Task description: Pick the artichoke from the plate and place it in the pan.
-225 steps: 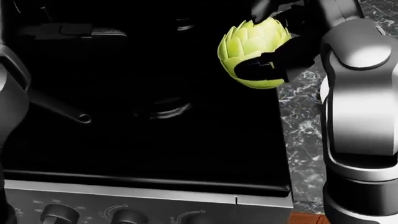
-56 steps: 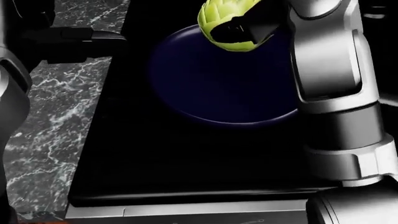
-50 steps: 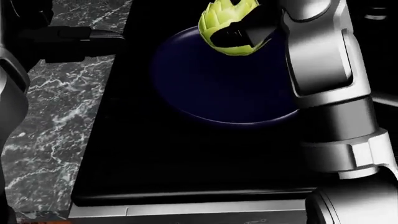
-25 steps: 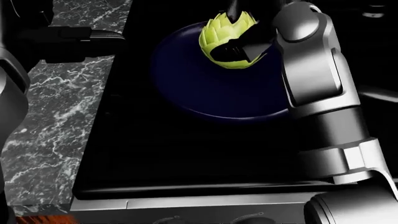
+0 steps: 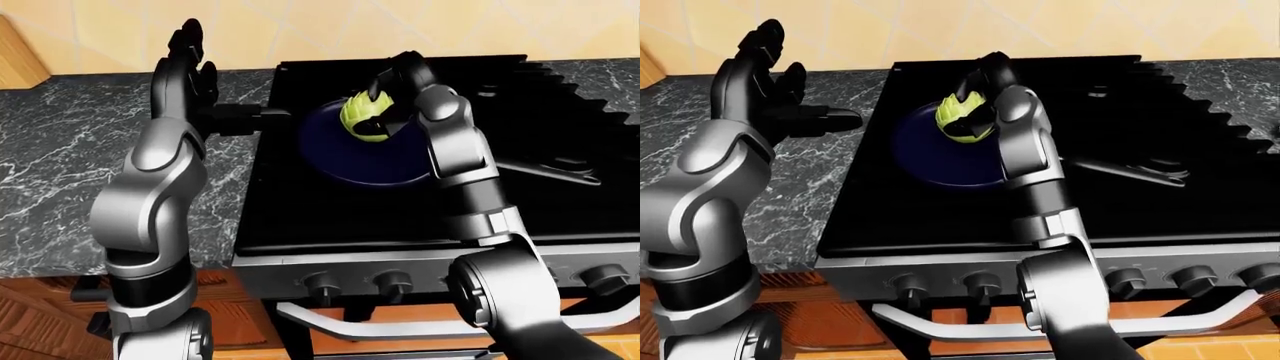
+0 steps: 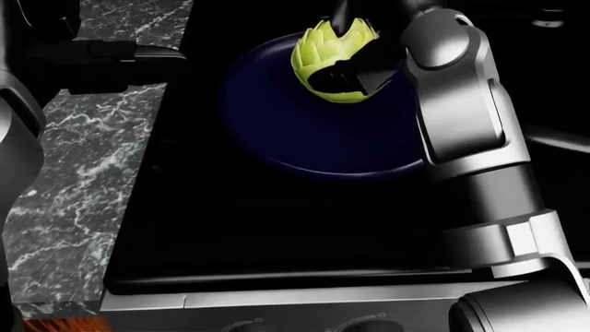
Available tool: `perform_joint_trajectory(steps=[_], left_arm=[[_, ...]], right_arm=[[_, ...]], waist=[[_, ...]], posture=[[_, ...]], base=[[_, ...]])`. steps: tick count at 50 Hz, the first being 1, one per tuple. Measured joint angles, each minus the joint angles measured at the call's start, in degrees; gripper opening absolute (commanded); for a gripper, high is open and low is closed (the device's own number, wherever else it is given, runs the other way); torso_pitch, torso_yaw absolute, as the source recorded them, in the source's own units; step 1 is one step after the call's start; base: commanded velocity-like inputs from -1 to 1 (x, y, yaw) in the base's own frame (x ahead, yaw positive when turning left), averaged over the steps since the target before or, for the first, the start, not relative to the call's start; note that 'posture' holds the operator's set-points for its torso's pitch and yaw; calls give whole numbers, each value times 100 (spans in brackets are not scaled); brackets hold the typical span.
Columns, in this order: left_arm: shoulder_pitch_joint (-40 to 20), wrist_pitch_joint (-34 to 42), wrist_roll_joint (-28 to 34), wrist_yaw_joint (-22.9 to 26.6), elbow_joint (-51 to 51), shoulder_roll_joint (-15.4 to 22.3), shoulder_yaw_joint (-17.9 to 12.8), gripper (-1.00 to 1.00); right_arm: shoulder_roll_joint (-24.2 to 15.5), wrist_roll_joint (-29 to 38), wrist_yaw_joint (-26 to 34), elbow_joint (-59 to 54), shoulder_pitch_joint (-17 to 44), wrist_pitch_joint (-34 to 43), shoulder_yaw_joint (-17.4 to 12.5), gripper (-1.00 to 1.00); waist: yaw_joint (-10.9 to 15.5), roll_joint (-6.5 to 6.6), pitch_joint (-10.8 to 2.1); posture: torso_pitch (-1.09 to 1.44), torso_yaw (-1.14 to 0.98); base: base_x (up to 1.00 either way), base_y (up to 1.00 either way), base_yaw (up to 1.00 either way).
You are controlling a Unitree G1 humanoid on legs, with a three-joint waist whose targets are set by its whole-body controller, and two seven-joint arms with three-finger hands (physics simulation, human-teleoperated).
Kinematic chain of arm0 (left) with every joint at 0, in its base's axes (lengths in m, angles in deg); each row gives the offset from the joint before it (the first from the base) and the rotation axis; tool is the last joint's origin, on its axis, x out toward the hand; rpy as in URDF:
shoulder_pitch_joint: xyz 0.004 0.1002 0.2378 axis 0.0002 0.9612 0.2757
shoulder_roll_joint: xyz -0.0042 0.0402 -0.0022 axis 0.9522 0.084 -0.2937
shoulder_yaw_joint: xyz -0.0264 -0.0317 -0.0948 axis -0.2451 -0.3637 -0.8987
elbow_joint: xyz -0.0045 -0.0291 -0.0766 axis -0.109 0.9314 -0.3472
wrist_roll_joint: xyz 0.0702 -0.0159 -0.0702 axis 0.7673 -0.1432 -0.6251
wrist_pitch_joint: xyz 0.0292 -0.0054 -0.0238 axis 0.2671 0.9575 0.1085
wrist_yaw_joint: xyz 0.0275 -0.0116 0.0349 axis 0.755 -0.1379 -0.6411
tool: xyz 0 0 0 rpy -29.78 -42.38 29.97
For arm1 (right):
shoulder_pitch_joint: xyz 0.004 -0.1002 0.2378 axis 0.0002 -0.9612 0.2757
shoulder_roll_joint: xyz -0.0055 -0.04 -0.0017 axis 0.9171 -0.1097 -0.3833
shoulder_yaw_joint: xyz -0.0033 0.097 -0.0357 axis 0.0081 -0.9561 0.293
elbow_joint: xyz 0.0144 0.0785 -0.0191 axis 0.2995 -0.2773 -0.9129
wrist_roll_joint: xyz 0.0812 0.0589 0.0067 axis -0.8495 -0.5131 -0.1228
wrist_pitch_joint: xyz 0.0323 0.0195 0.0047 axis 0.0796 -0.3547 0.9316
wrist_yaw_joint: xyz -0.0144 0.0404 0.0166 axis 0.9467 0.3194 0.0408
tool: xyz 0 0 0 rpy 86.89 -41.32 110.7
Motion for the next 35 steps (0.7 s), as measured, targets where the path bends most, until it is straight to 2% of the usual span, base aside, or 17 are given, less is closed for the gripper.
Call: perform_joint_trajectory(steps=[30,31,33,34,35], left_arm=[[-9,-8,6,-2,32,-3,5,100],[-9,-10,9,-2,35,-4,6,100],[-8,-10,12,-3,38,-6,6,100],[-6,-8,12,-3,35,-5,5,100],[-2,-3,11,-3,29,-5,3,100]], right_arm=[[59,103,89,134,21,222,48,-100],[58,103,94,133,23,228,47,-79],[56,100,112,139,24,246,45,-71],[56,97,121,145,22,254,45,-57],[56,95,129,153,20,261,45,-55]], waist=[[-4,6,15],[-3,6,16],[-6,4,17],[-7,3,18],[-9,3,18]], posture=[[0,0],[0,0],[0,0],[0,0],[0,0]], base=[[0,0,0],[0,0,0],[0,0,0],[0,0,0],[0,0,0]])
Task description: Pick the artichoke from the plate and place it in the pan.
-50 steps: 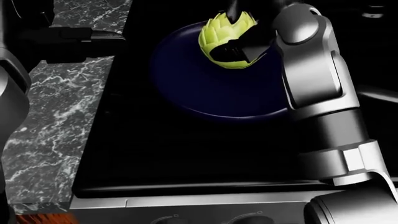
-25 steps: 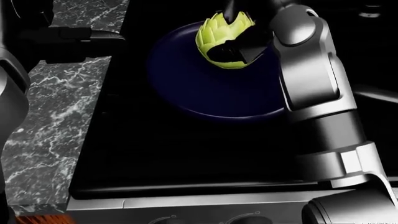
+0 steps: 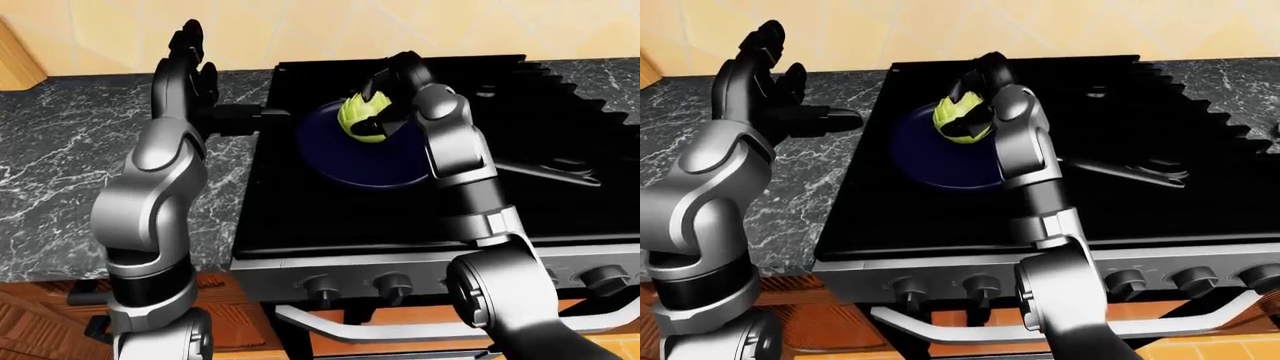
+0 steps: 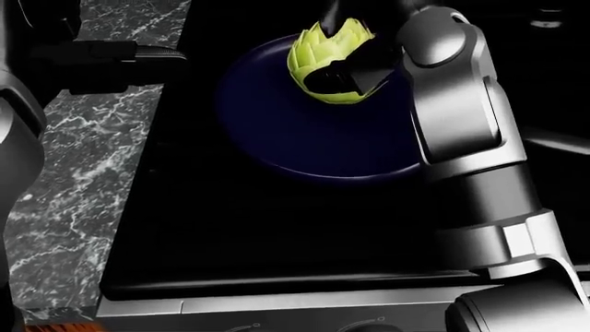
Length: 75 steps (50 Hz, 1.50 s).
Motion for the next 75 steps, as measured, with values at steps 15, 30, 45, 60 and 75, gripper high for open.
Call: perform_joint_trajectory(steps=[15,30,45,60,75], left_arm=[[-11,36,-8,-4,-35,13,-18,100],[-23,23,-15,-3,-11,12,-7,100],[-8,-75,-4,20,-63,-9,29,100],[-154,-276,-139,-184,-146,34,-104,100],[-454,-618,-450,-654,-659,171,-126,100]], right_arm=[[34,-63,-29,99,-50,-28,-8,12],[65,-33,47,434,-176,178,30,100],[-83,136,289,1992,-95,1094,-42,100],[-73,348,454,4230,-465,2412,-36,100],[-173,1034,904,5896,-683,2970,247,100]], waist=[[21,-2,2],[24,5,5],[40,-10,20],[47,-30,53],[29,3,98]], posture=[[0,0],[0,0],[0,0],[0,0],[0,0]], base=[[0,0,0],[0,0,0],[0,0,0],[0,0,0],[0,0,0]])
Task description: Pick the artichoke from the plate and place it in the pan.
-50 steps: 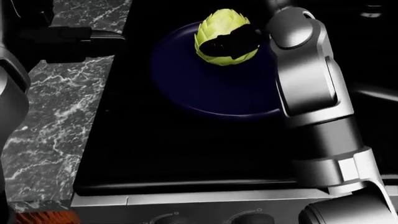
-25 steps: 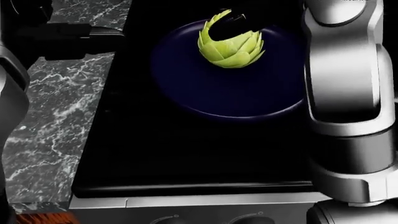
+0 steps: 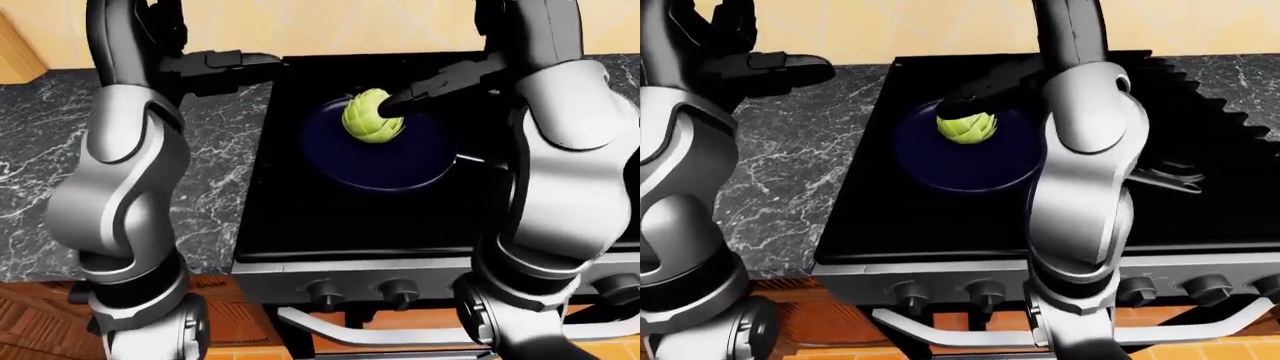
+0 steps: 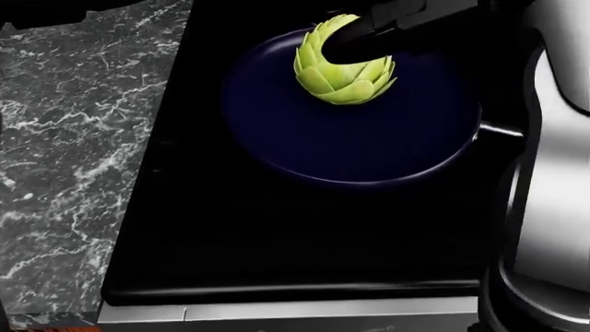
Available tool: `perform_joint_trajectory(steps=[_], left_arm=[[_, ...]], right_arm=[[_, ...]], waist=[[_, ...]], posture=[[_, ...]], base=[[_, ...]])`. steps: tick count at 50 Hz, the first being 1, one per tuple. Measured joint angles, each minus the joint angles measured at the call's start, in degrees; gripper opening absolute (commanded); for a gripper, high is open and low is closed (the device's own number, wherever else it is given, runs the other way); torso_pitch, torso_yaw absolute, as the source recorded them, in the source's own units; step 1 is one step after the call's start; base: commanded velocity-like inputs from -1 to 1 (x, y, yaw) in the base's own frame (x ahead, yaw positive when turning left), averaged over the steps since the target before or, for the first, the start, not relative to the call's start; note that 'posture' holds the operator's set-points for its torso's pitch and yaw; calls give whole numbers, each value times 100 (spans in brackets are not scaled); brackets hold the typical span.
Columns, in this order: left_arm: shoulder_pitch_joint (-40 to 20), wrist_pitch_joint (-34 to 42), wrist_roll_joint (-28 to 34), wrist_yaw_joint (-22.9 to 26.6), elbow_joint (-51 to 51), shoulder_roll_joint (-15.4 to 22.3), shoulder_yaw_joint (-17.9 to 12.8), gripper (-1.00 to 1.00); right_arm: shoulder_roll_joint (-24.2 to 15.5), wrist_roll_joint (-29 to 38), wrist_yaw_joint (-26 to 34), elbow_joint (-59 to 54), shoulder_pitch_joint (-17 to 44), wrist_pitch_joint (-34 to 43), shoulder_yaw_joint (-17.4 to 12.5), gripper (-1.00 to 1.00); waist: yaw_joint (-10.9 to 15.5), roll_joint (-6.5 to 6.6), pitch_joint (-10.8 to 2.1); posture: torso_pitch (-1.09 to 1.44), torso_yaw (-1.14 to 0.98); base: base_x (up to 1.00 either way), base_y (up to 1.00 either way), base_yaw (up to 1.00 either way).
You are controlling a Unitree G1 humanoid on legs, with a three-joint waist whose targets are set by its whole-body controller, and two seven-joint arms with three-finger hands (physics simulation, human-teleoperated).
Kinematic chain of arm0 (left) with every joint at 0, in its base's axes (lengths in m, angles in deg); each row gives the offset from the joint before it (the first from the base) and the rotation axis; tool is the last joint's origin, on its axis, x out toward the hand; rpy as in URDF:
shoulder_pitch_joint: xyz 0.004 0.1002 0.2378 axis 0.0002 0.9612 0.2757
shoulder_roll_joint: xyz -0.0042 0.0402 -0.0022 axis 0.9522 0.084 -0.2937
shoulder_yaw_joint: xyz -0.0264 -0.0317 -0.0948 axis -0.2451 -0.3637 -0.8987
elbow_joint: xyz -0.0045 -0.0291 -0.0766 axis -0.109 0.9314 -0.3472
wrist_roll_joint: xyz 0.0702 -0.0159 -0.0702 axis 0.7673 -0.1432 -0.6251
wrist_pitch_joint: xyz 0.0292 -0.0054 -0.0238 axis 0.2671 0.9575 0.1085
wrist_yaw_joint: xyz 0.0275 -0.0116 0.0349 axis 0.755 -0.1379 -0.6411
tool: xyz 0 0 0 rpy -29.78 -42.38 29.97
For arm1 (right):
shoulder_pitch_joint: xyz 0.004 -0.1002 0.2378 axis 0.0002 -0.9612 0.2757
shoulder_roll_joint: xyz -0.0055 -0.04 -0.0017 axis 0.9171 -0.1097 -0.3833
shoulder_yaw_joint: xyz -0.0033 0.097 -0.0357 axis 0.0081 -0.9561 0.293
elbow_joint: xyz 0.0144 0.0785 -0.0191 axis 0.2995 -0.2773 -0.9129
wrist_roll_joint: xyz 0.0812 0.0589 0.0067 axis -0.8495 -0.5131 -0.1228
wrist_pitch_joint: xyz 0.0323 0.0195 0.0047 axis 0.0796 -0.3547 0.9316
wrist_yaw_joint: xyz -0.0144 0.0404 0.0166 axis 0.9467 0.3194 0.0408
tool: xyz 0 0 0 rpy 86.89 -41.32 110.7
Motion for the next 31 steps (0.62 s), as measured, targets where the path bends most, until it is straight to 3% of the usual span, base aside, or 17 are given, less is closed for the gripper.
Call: perform_joint_trajectory(steps=[11,17,31], left_arm=[[-54,-173,-67,-186,-73,4,28,100],[-57,-804,-102,-335,102,0,-12,100],[-210,-1599,-171,-582,-219,151,9,100]], right_arm=[[55,806,609,344,167,176,118,100],[144,1120,859,538,95,-109,-21,100],[-32,472,459,665,-136,-1049,-385,100]], waist=[[-23,5,27],[-24,14,39],[-28,24,34]], posture=[[0,0],[0,0],[0,0]], base=[[0,0,0],[0,0,0],[0,0,0]])
